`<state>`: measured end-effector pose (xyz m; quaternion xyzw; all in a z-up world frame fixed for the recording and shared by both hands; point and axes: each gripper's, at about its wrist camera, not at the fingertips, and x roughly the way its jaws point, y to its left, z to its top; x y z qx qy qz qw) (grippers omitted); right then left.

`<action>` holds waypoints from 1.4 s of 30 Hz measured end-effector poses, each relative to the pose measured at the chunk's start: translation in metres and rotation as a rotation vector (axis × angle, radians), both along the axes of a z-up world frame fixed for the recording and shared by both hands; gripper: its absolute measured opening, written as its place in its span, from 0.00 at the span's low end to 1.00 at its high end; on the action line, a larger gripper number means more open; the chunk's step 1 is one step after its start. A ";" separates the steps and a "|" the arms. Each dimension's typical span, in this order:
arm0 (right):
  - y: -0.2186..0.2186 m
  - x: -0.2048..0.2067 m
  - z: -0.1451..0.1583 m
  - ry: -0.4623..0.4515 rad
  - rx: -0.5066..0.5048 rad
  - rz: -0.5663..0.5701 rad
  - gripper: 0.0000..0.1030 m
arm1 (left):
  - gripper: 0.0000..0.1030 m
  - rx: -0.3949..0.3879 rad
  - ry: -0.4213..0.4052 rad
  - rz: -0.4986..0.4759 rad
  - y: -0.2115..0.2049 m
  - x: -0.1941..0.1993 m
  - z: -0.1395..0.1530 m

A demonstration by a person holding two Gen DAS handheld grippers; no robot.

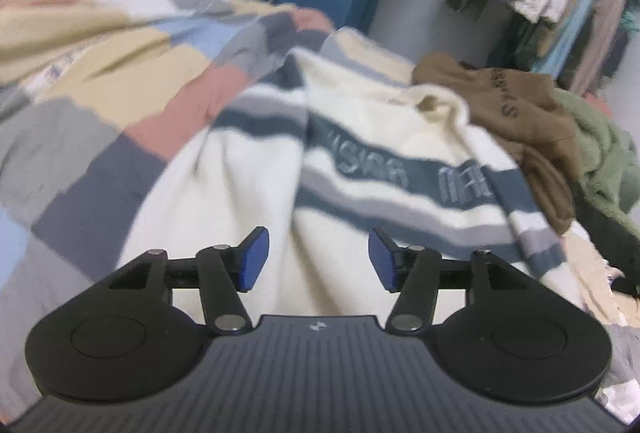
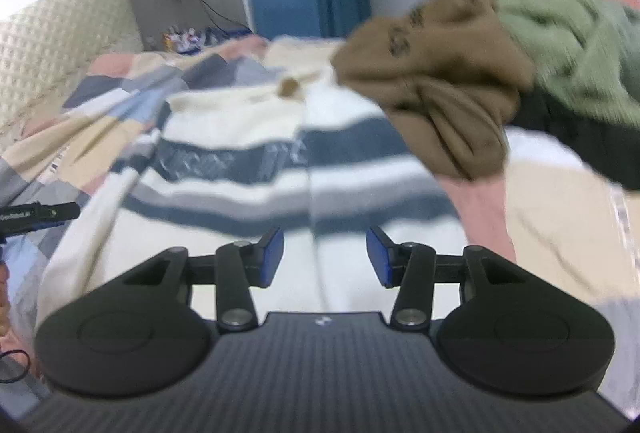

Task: Fold large clothes

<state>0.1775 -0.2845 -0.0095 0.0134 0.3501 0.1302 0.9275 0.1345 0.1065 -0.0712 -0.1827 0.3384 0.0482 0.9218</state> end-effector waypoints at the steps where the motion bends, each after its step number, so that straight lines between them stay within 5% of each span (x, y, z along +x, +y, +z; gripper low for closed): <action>1: -0.004 -0.002 -0.006 0.017 -0.009 -0.018 0.49 | 0.60 0.003 0.010 0.004 0.001 0.001 -0.005; 4: -0.014 -0.002 -0.026 0.068 -0.026 -0.074 0.69 | 0.61 0.044 0.040 0.022 -0.002 0.003 -0.016; 9: -0.019 0.003 -0.063 0.195 0.004 -0.105 0.71 | 0.62 0.150 0.030 -0.003 -0.008 0.006 -0.025; 14: 0.001 0.005 -0.082 0.198 -0.083 -0.089 0.69 | 0.62 0.221 0.040 -0.002 -0.013 0.018 -0.034; 17: 0.004 0.010 -0.091 0.193 -0.146 -0.118 0.60 | 0.60 0.263 0.085 0.030 -0.010 0.024 -0.043; 19: 0.001 0.015 -0.091 0.181 -0.147 -0.133 0.46 | 0.50 0.270 0.116 0.045 -0.003 0.028 -0.051; 21: -0.004 0.017 -0.091 0.182 -0.153 -0.157 0.19 | 0.24 0.259 0.141 0.064 0.007 0.031 -0.056; 24: -0.014 0.019 -0.082 0.167 -0.146 -0.185 0.12 | 0.09 0.243 0.136 0.106 0.025 0.032 -0.051; 29: -0.043 0.027 -0.052 0.111 -0.115 -0.219 0.10 | 0.08 0.267 0.080 0.197 0.064 0.035 -0.019; 39: -0.134 0.092 0.030 -0.076 -0.134 -0.444 0.09 | 0.08 0.509 0.077 0.390 0.179 0.091 0.046; 42: -0.158 0.112 0.041 -0.090 -0.093 -0.497 0.09 | 0.08 0.451 0.102 0.456 0.215 0.106 0.043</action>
